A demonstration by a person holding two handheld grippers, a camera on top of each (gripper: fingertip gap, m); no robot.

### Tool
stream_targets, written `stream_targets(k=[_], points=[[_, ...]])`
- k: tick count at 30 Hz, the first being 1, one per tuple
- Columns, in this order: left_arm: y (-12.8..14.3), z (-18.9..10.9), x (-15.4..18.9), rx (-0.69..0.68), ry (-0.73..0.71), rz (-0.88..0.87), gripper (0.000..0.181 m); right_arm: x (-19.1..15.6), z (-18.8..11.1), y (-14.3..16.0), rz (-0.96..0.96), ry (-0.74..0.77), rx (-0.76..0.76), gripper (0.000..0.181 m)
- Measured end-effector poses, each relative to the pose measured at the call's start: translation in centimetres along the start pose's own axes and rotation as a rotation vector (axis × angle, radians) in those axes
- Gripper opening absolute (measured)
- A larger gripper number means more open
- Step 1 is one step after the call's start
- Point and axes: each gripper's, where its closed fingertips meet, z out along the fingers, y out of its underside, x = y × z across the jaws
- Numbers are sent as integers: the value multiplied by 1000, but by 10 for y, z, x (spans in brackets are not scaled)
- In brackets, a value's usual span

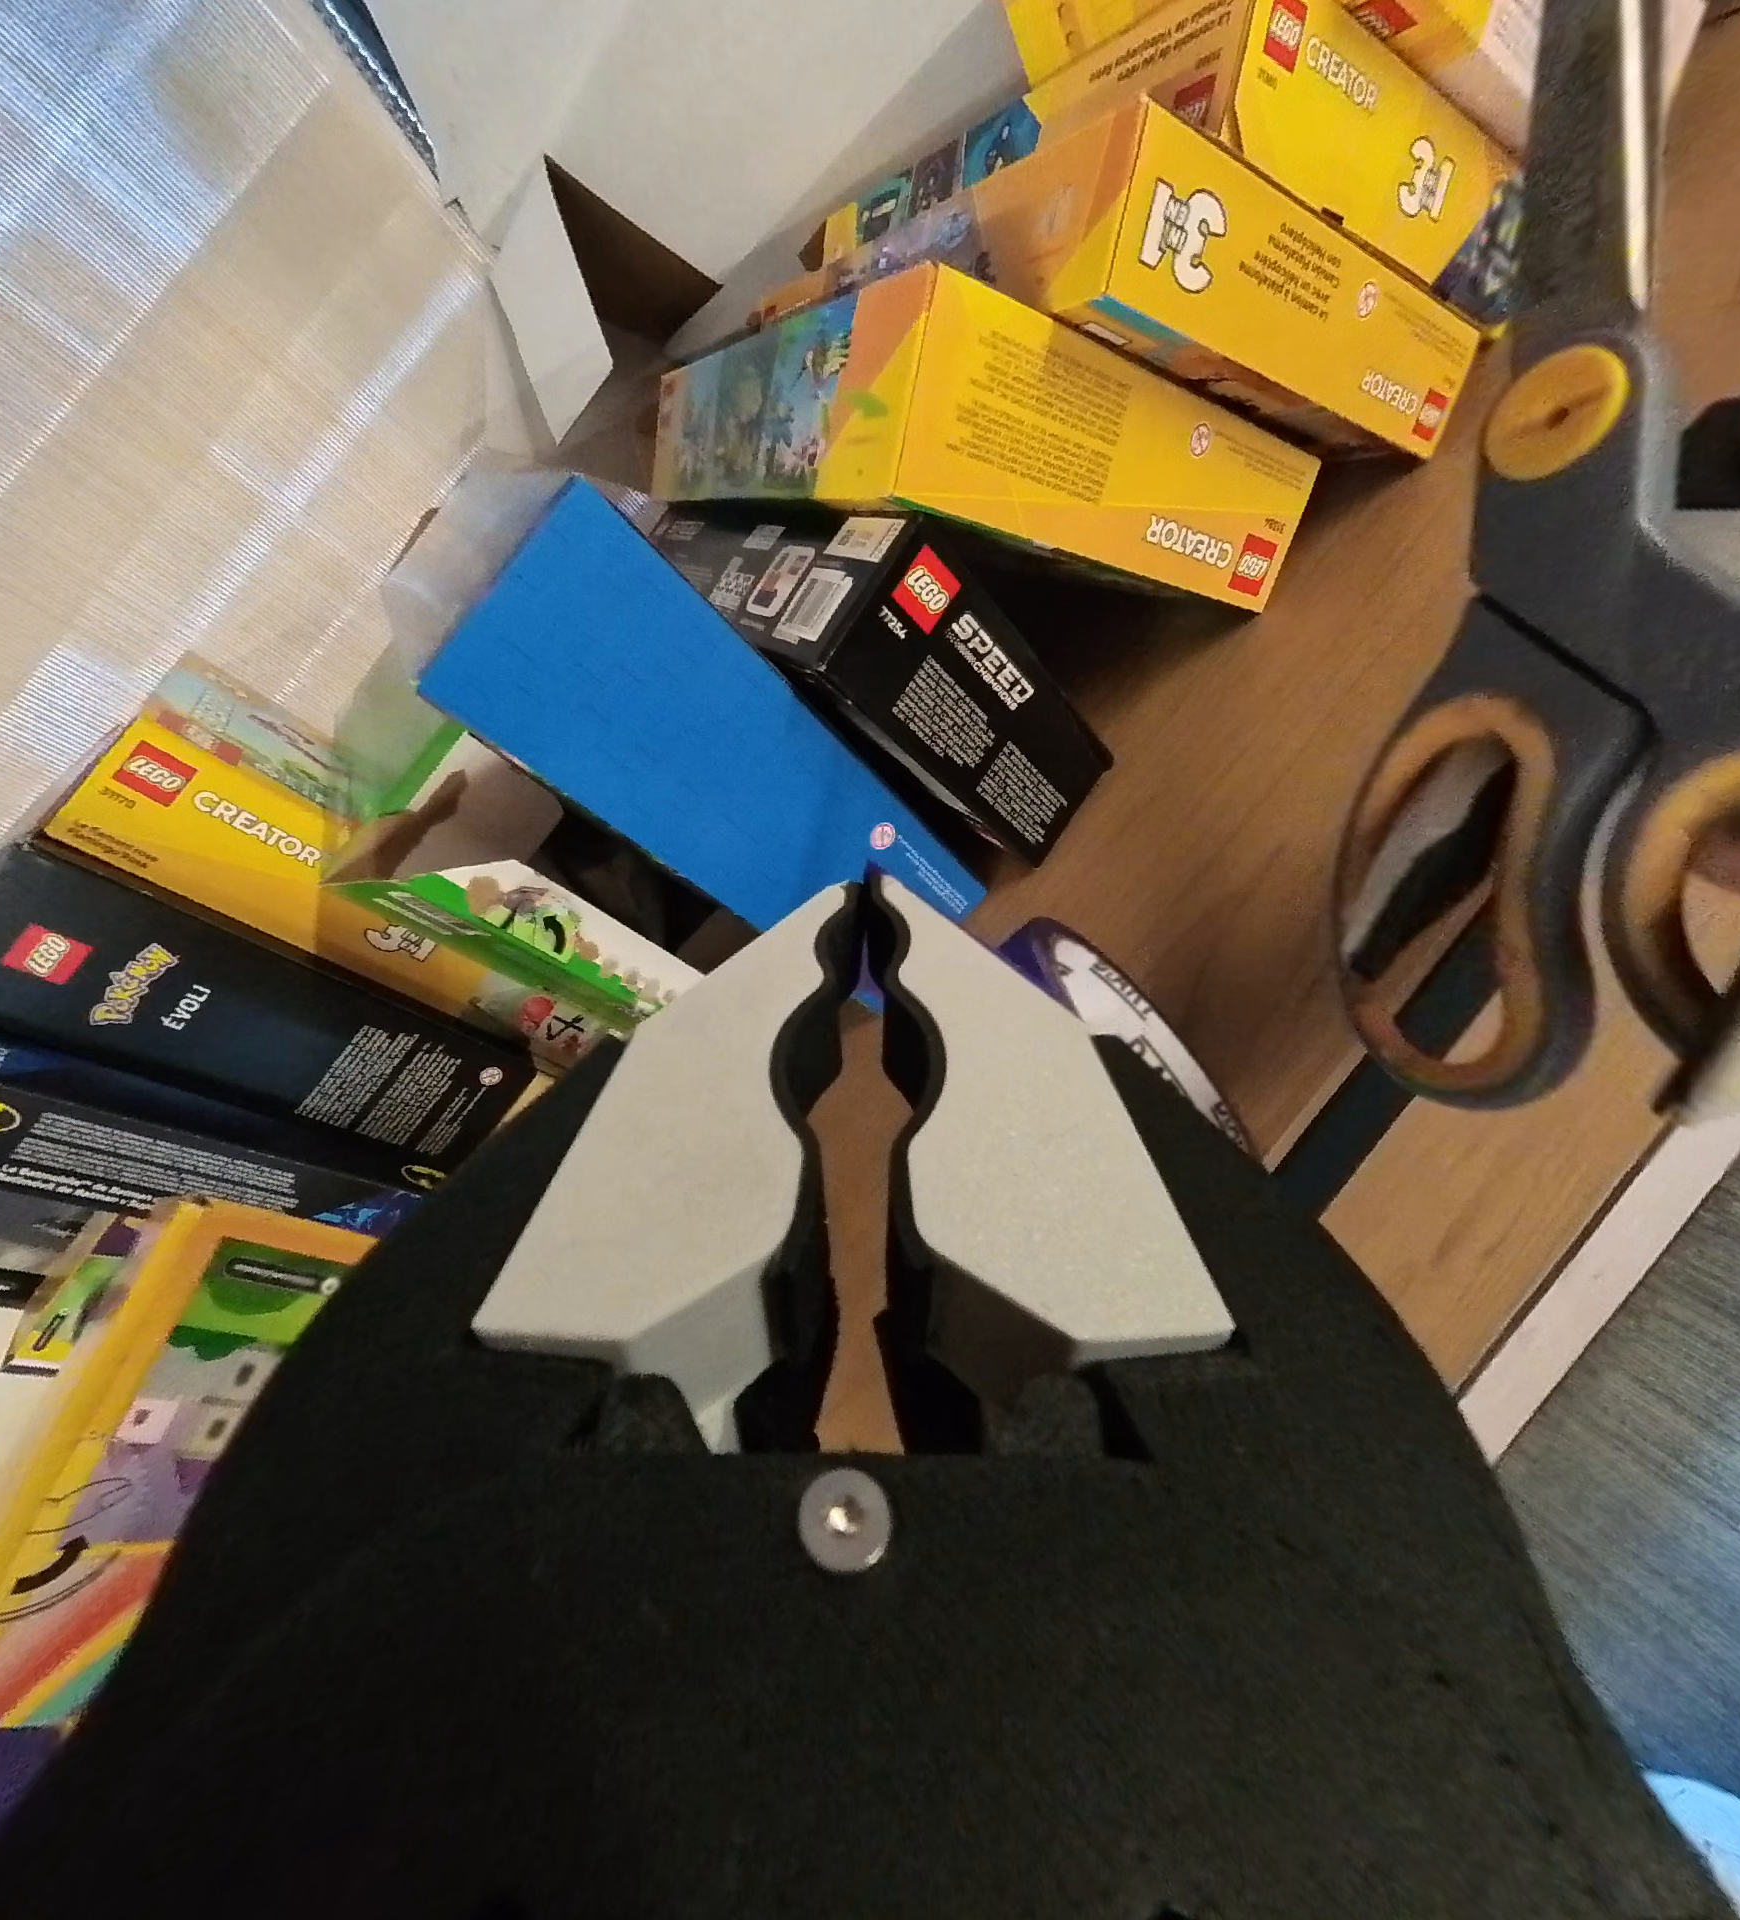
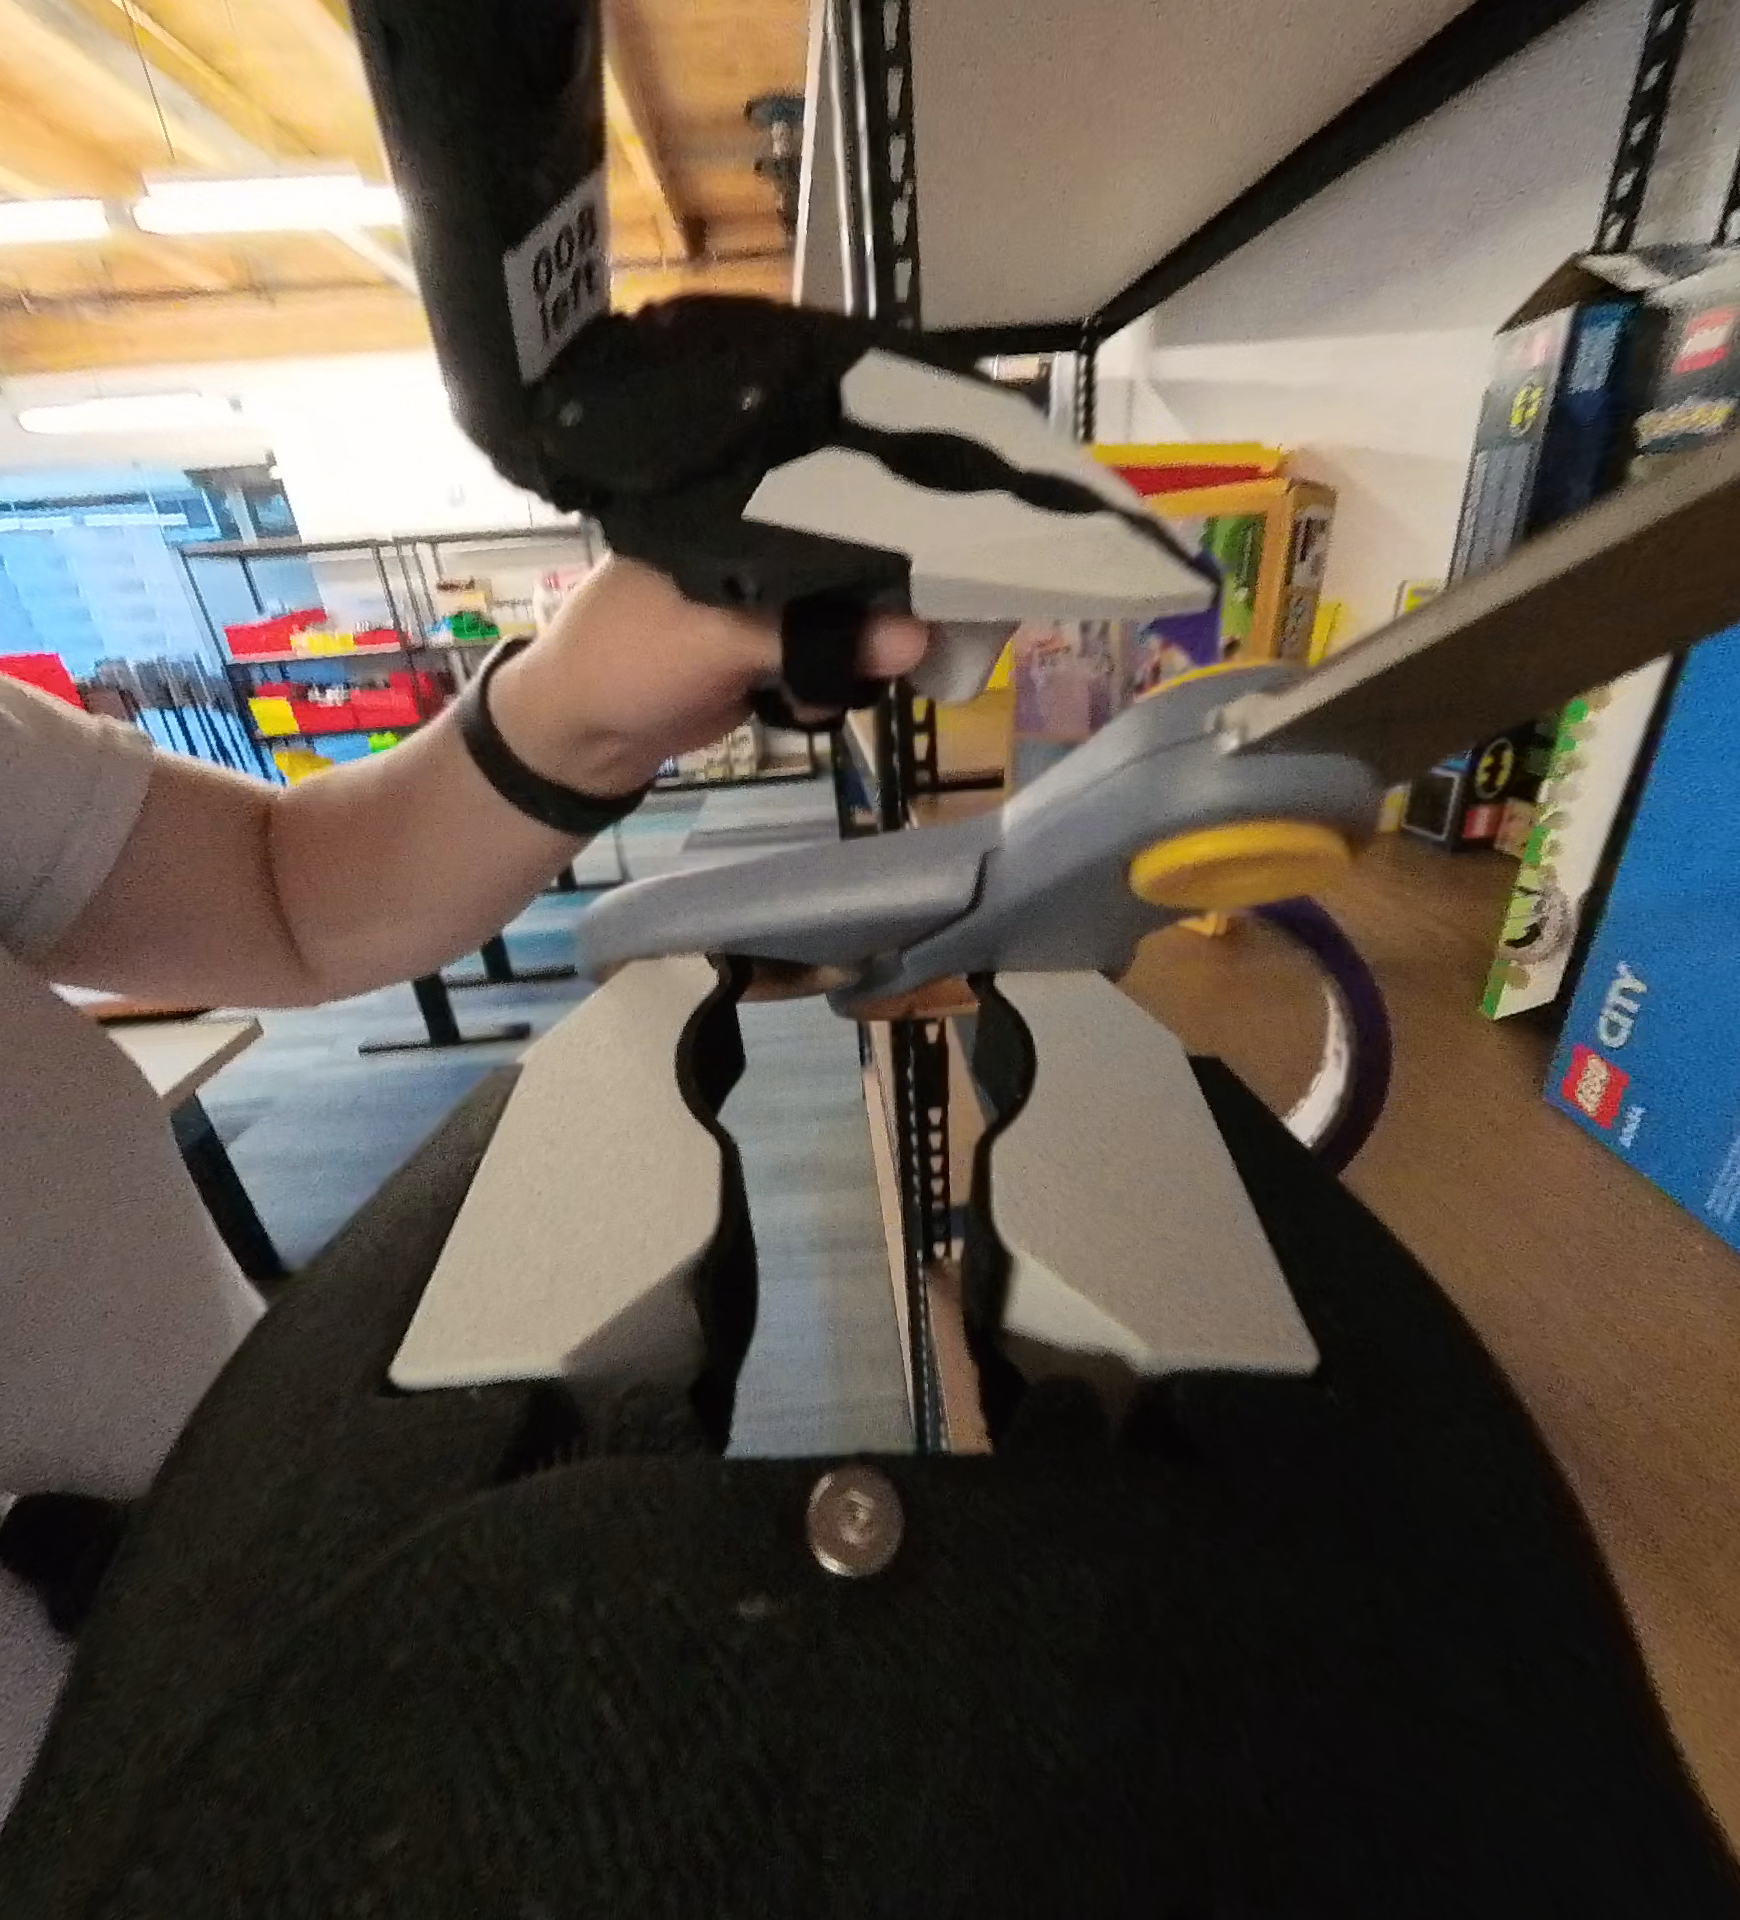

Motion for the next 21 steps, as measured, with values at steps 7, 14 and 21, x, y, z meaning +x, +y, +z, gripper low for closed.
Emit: stream_targets(k=[7, 14, 21], points=[[0, 1, -4, -33, 25, 24, 0, -31, 14, 24, 85, -112, -99, 40], [8, 9, -4, -107, 86, 66, 0, -78, 50, 54, 272, -317, -152, 47], [8, 13, -11, -196, 173, 66, 0, -91, 80, 62, 363, -424, -89, 47]])
